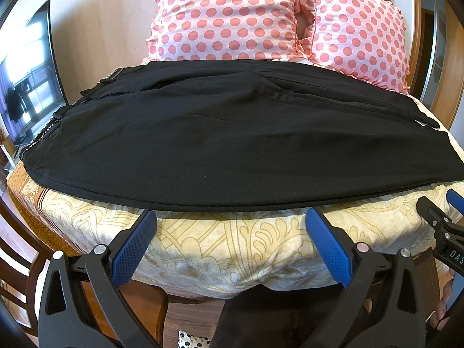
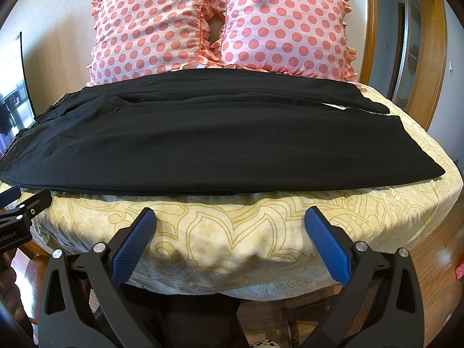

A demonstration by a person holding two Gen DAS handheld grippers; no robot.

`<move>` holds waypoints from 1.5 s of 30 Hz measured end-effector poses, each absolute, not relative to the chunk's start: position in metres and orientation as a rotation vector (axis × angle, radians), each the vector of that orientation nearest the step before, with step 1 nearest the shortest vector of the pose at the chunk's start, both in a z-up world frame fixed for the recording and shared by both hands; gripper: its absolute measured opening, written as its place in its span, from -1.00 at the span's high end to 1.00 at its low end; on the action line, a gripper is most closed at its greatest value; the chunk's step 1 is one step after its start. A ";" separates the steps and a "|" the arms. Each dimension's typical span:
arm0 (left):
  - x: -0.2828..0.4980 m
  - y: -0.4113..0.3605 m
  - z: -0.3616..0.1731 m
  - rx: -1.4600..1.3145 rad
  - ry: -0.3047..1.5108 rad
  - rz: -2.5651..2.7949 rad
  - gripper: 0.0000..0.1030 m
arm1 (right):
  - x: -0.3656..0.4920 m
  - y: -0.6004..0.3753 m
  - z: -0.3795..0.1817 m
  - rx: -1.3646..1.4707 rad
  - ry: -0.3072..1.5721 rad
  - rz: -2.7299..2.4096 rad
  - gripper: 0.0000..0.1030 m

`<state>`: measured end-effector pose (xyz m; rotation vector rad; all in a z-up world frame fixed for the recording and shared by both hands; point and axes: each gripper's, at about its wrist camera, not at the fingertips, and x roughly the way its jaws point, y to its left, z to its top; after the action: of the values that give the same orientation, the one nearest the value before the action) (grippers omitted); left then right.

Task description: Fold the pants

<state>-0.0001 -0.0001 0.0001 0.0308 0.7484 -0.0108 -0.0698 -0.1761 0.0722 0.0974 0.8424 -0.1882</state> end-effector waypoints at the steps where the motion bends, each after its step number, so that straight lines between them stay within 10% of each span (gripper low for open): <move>1: 0.000 0.000 0.000 0.031 0.749 -0.011 -0.97 | -0.070 -0.176 0.072 0.097 0.842 -0.188 -0.97; 35: 0.006 0.004 0.017 0.049 0.777 -0.063 -0.97 | -0.065 -0.214 0.116 0.123 0.762 -0.173 -0.97; 45: 0.078 0.020 0.078 0.078 0.618 0.035 -0.97 | 0.111 -0.379 0.135 0.375 0.840 -0.428 -0.95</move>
<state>0.0777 0.0195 0.0784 0.0776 0.6185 0.0350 0.1112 -0.3790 0.1354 0.3750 0.8396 -0.4279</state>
